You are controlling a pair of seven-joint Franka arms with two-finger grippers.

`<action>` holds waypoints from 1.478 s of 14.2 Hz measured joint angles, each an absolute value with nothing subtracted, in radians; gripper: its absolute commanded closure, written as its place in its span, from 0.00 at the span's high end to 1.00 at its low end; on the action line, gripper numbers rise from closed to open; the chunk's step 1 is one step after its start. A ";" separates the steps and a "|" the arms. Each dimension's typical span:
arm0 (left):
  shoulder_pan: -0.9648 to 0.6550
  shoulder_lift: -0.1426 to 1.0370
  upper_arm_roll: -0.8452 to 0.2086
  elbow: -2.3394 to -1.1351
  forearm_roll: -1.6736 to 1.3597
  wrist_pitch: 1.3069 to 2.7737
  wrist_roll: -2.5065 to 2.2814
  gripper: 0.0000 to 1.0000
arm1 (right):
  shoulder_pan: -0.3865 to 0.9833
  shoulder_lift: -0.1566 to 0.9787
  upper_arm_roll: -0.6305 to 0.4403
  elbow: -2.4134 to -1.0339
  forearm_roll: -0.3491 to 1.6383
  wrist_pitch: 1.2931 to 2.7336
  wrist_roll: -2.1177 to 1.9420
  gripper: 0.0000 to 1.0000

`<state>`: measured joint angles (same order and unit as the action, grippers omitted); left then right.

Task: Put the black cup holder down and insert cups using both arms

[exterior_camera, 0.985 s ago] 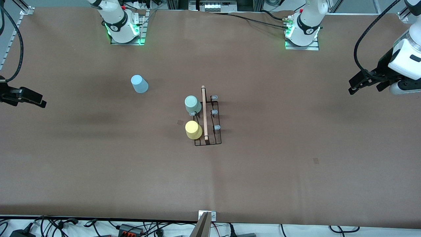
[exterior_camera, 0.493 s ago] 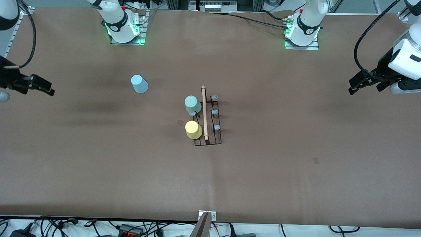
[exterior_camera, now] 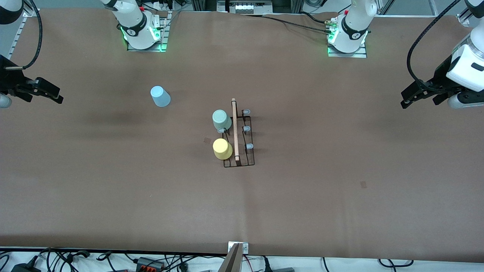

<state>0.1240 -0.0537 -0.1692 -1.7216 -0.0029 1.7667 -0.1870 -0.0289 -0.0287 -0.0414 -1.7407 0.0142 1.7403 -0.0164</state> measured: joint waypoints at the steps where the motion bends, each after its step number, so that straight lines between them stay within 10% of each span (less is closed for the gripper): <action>1: 0.124 -0.054 -0.169 -1.722 -0.003 1.767 -0.187 1.00 | -0.029 -0.028 -0.041 -1.741 0.014 1.741 -0.016 1.00; 21: 0.125 -0.053 -0.169 -1.722 -0.003 1.767 -0.187 1.00 | -0.029 -0.009 -0.040 -1.739 0.014 1.747 -0.016 1.00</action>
